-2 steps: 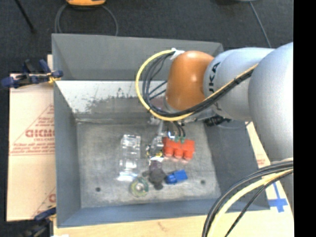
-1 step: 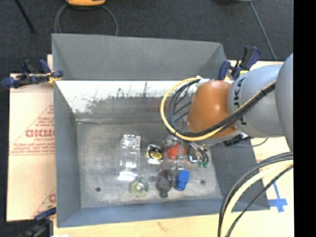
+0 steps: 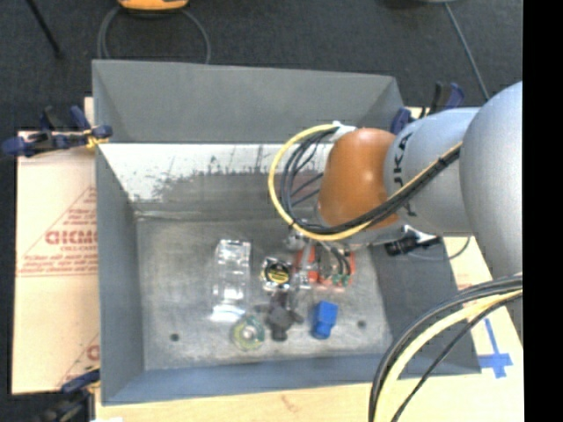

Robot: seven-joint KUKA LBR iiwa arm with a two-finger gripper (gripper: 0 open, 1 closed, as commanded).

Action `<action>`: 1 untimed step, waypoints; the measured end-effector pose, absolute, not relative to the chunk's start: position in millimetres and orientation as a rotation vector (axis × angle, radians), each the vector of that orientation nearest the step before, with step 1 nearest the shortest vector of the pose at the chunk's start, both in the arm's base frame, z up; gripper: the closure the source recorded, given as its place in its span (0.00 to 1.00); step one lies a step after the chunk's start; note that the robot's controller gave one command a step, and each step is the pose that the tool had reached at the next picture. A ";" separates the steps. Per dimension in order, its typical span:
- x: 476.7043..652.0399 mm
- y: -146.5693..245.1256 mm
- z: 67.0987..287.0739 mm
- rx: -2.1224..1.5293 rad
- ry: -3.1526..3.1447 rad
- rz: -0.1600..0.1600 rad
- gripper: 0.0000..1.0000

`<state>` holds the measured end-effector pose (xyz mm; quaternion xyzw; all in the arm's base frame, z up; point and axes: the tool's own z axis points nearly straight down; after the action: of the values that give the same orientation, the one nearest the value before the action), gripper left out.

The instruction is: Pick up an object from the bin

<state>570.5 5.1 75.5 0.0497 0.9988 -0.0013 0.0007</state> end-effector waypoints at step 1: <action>572.5 6.7 77.9 0.158 3.130 0.001 1.00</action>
Offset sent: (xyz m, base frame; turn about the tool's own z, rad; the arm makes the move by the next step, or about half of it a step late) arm 0.0000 0.0000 0.0000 0.0000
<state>572.5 6.7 77.9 0.0505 0.9987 0.0005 0.0040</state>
